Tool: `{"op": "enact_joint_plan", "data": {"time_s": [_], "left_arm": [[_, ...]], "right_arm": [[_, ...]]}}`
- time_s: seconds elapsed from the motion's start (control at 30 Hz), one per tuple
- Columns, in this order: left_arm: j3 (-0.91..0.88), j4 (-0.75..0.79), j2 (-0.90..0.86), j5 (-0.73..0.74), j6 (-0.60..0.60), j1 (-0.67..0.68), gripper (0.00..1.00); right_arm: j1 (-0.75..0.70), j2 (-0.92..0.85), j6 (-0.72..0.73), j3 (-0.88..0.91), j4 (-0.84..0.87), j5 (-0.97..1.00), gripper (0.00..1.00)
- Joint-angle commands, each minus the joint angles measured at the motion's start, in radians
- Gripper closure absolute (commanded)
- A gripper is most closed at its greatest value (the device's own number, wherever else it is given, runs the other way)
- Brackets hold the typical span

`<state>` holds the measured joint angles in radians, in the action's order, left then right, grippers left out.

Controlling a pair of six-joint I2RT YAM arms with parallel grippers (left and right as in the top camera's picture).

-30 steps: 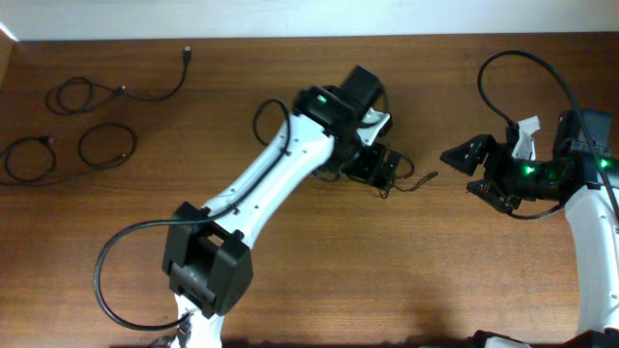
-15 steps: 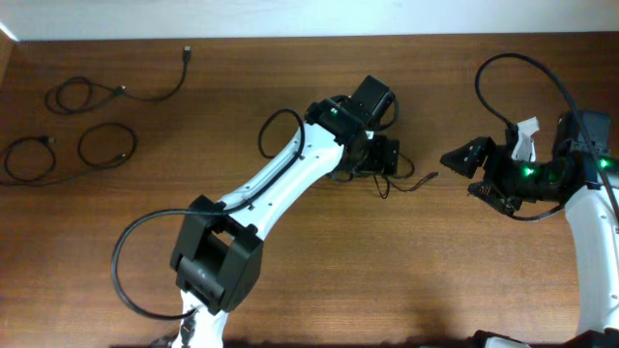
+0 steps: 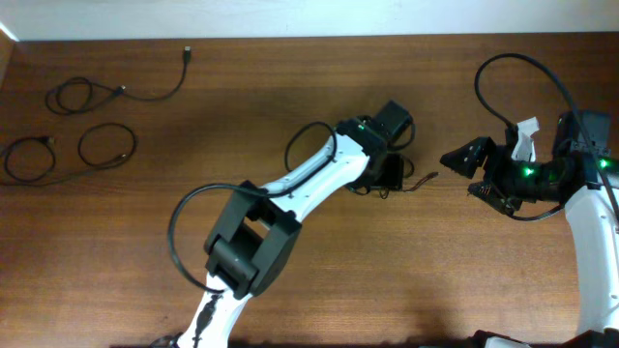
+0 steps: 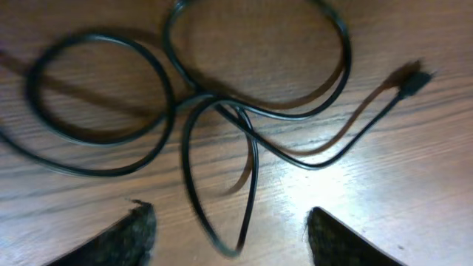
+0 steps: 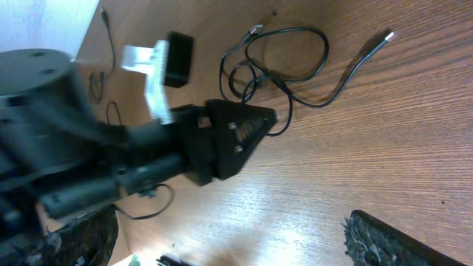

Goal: Untangle cables

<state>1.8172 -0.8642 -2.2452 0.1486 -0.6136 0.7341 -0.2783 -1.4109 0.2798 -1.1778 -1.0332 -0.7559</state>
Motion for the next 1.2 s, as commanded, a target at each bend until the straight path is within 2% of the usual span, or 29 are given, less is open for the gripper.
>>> {"op": "enact_joint_plan", "data": {"time_s": [0.0, 0.07, 0.2, 0.4, 0.5, 0.6, 0.73, 0.87, 0.97, 1.17], "left_arm": [[-0.004, -0.003, -0.061, -0.007, -0.004, 0.003, 0.52], [-0.003, -0.004, -0.06, -0.007, -0.003, 0.003, 0.64], [0.015, -0.005, -0.055, -0.007, 0.005, 0.003, 0.64], [0.04, -0.004, -0.019, -0.05, 0.063, 0.002, 0.7], [0.042, -0.004, -0.011, -0.068, 0.071, 0.002, 0.89], [0.042, -0.004, -0.011, -0.068, 0.07, 0.002, 1.0], [0.042, -0.004, -0.01, -0.067, 0.082, 0.001, 1.0], [0.098, -0.039, 0.051, -0.06, 0.229, 0.001, 1.0], [0.16, -0.065, 0.167, -0.06, 0.323, 0.001, 1.0], [0.167, -0.065, 0.373, -0.06, 0.325, 0.001, 1.0]], "right_arm": [[-0.003, -0.005, -0.014, -0.002, -0.001, 0.01, 0.02], [-0.004, -0.005, -0.014, -0.002, 0.0, 0.01, 0.01], [-0.004, -0.005, -0.014, -0.002, 0.0, 0.01, 0.01], [-0.003, -0.005, -0.014, -0.002, 0.003, 0.032, 0.02], [-0.003, -0.005, -0.014, -0.002, 0.002, 0.051, 0.02], [-0.003, -0.005, -0.014, -0.002, 0.001, 0.051, 0.02], [-0.003, -0.005, -0.014, -0.002, 0.0, 0.051, 0.02], [-0.003, -0.005, -0.014, -0.002, -0.005, 0.051, 0.02], [-0.003, -0.005, -0.014, -0.002, -0.004, 0.05, 0.02], [-0.003, -0.005, -0.014, -0.002, -0.003, 0.05, 0.02]]}}
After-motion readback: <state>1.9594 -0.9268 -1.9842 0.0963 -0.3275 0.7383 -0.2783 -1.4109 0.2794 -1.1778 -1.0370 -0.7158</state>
